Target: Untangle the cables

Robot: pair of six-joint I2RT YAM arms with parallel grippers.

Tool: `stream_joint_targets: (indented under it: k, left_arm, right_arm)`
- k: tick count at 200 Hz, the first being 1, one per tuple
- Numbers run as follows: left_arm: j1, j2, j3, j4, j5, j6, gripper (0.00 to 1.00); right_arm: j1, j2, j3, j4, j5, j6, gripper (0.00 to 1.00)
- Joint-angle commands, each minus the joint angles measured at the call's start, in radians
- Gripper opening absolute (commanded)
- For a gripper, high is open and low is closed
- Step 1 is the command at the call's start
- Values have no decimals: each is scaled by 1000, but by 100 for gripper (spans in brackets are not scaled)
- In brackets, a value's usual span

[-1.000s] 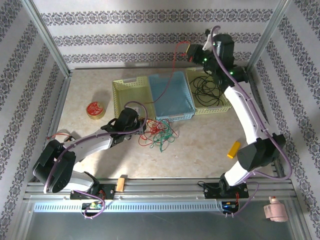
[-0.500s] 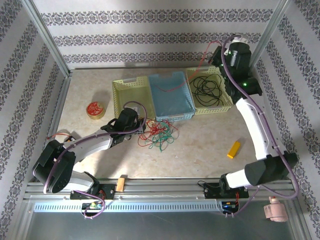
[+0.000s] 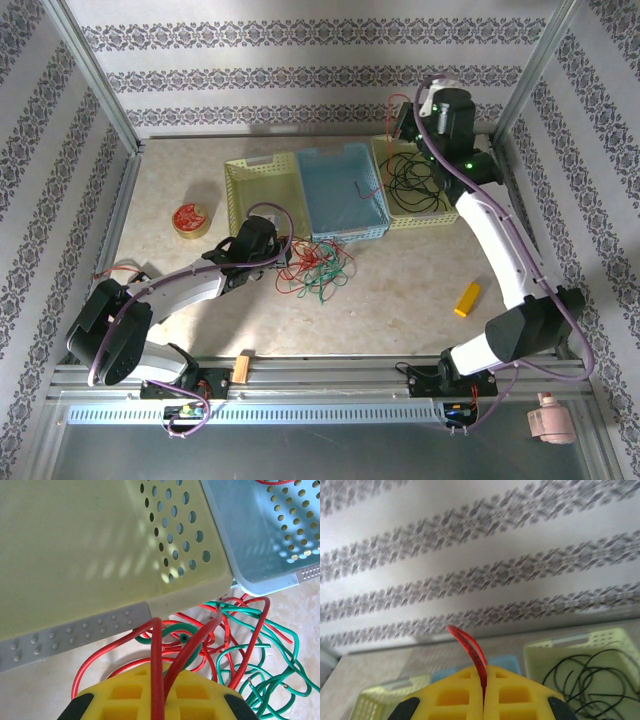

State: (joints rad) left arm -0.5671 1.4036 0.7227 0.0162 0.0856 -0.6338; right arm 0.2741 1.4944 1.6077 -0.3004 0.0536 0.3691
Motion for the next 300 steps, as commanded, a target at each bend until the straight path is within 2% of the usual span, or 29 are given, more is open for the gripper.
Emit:
stream_joint_targets:
  k: [1,23,51,99,126,132,143,150,168,186,203,224,262,281,300]
  left_arm:
    - [18,5,20,46,-6,-14,0]
    - [18,12,27,40,-4,-12,0]
    - [19,13,26,39,-2,-10,0]
    - [19,20,33,37,4,-7,0]
    - [19,19,32,37,2,-9,0]
    - [19,17,32,37,0,-9,0]
    - [19,11,28,34,-3,-10,0]
    - [19,8,25,36,-4,-10,0]
    - [19,3,17,40,-10,-14,0]
    - [19,5,22,41,-6,-14,0]
    - [19,12,26,37,-4,-14,0]
    - [19,19,33,31,0,-12,0]
    - [20,28,39,27,-1,-14,0]
    - [21,34,45,24,1,-14,0]
    - [21,39,49,23,9,-9,0]
  right_arm:
    - [19,14,39,-1,-62,-23,0]
    - [26,55,61,-37,-74,-9,0]
    - [33,115,-7,-34,-94,37,0]
    - [55,318,-71,-37,-218,129,0]
    - [85,420,-68,-61,-198,140,1]
    - [90,430,-67,-66,-189,148,5]
    - [96,434,-74,-69,-163,154,28]
    - [100,427,-79,-68,-139,153,38]
    - [106,393,-87,-68,-87,132,58]
    - [108,343,-95,-73,-54,100,71]
    - [110,282,-122,-75,-50,70,71]
    - [138,157,-229,-62,-74,24,64]
    - [299,-62,-522,-62,-195,-61,53]
    - [378,-92,-629,-33,-213,-30,52]
    - [430,-68,-646,-17,-214,-20,52]
